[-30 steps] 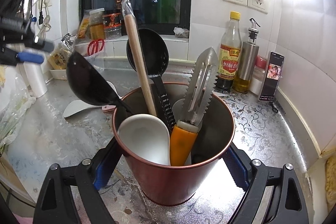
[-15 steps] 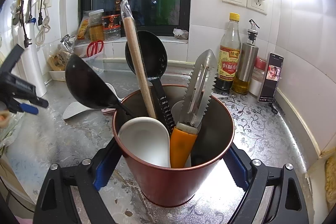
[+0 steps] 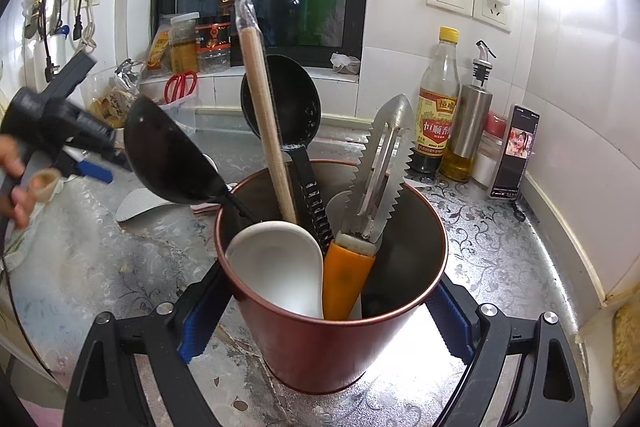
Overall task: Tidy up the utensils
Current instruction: 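Move the left gripper back over the white spoon and rice paddle, then grasp the white spoon by its bowl with the left gripper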
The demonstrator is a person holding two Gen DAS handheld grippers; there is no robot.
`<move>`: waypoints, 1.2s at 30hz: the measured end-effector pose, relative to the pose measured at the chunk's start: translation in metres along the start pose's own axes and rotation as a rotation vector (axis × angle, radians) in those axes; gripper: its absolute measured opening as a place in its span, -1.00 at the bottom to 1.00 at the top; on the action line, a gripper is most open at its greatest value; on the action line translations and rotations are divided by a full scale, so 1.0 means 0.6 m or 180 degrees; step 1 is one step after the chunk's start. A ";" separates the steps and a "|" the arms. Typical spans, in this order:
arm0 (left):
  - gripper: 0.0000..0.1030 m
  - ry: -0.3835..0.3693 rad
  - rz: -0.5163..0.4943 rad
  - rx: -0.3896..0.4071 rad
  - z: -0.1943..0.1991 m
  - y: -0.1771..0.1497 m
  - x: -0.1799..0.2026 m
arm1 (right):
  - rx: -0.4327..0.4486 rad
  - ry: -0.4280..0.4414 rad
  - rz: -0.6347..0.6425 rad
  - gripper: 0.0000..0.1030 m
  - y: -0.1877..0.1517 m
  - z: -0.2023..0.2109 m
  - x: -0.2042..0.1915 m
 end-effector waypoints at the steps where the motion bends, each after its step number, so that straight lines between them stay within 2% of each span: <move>1: -0.03 -0.0006 -0.0030 -0.0005 -0.005 0.006 0.007 | -0.0001 -0.0004 -0.0001 0.79 0.000 0.001 -0.001; 9: -0.04 -0.0079 -0.0245 -0.0072 -0.029 0.045 0.051 | -0.0028 -0.0011 -0.0021 0.79 0.001 0.000 -0.003; 12: -0.04 0.0054 -0.0396 -0.0093 -0.036 0.064 0.062 | -0.0044 -0.0013 -0.0027 0.79 0.001 -0.001 -0.003; 16: -0.03 0.0016 -0.0564 -0.0008 -0.041 0.083 0.080 | -0.0076 -0.0020 -0.0034 0.79 0.002 -0.003 -0.003; 29: -0.03 -0.0018 -0.0718 -0.0093 -0.105 0.073 0.092 | -0.0125 -0.0036 -0.0030 0.79 0.001 -0.005 -0.003; 34: -0.03 -0.0057 -0.0668 -0.0166 -0.123 0.072 0.093 | -0.0119 -0.0026 -0.0018 0.79 0.000 -0.004 -0.003; 36: -0.03 -0.0047 -0.0691 -0.0124 -0.130 0.071 0.099 | -0.0116 -0.0025 -0.0015 0.79 0.000 -0.004 -0.003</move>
Point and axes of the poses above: each gripper's, at about its wrist camera, not at the fingertips, and z roughly against the way its jaws point, x to its right, y to its top, the point moved 8 cm from there along -z, roughly the way its jaws point, and after that the axes turned 10 degrees about z, right-handed, at the moved point
